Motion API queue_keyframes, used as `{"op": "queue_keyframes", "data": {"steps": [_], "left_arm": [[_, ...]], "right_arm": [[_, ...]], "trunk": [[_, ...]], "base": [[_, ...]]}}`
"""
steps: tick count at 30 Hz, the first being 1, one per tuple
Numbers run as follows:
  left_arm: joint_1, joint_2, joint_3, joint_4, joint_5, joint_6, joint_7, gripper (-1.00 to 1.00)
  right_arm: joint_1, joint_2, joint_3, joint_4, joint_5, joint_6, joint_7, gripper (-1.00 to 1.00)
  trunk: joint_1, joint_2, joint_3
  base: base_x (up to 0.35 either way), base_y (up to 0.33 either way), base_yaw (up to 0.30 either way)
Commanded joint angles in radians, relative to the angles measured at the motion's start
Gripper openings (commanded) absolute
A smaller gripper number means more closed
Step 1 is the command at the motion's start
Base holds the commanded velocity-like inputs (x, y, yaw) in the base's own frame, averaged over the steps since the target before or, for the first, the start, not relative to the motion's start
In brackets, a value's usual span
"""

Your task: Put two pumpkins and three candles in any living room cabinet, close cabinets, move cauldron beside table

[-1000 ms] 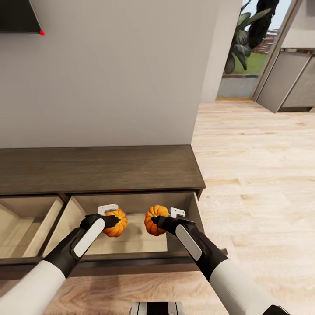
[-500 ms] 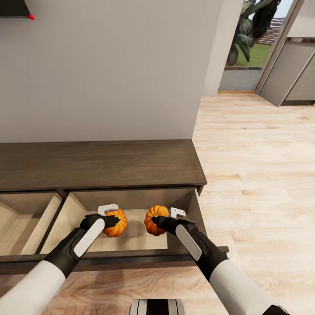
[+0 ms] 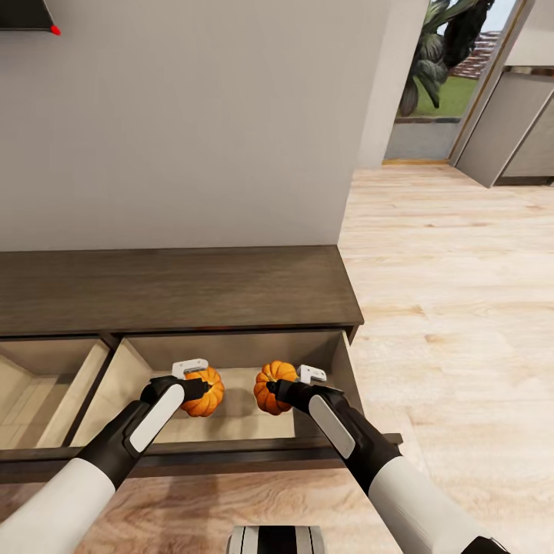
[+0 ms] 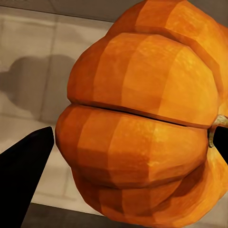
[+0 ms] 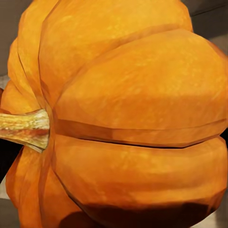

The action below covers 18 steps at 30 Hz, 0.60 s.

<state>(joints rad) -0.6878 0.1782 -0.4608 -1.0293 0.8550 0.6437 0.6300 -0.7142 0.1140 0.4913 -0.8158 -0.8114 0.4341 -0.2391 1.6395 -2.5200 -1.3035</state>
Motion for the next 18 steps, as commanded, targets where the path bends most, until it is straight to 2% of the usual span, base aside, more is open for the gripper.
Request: {"op": "queue_keyframes", "data": {"steps": [1,18], "left_arm": [[-0.001,0.001,-0.004,-0.002,0.009,0.001,0.013,-1.00],[0.000,0.001,-0.004,-0.005,0.009,0.001,0.013,-1.00]], "right_arm": [[-0.001,-0.001,0.003,-0.002,-0.015,0.000,-0.011,-1.00],[-0.001,-0.001,0.003,-0.002,-0.015,0.018,-0.011,-1.00]], "trunk": [[0.000,0.000,-0.001],[0.000,0.000,-0.001]], "base": [[0.000,0.000,0.000],[0.000,0.000,0.000]]}}
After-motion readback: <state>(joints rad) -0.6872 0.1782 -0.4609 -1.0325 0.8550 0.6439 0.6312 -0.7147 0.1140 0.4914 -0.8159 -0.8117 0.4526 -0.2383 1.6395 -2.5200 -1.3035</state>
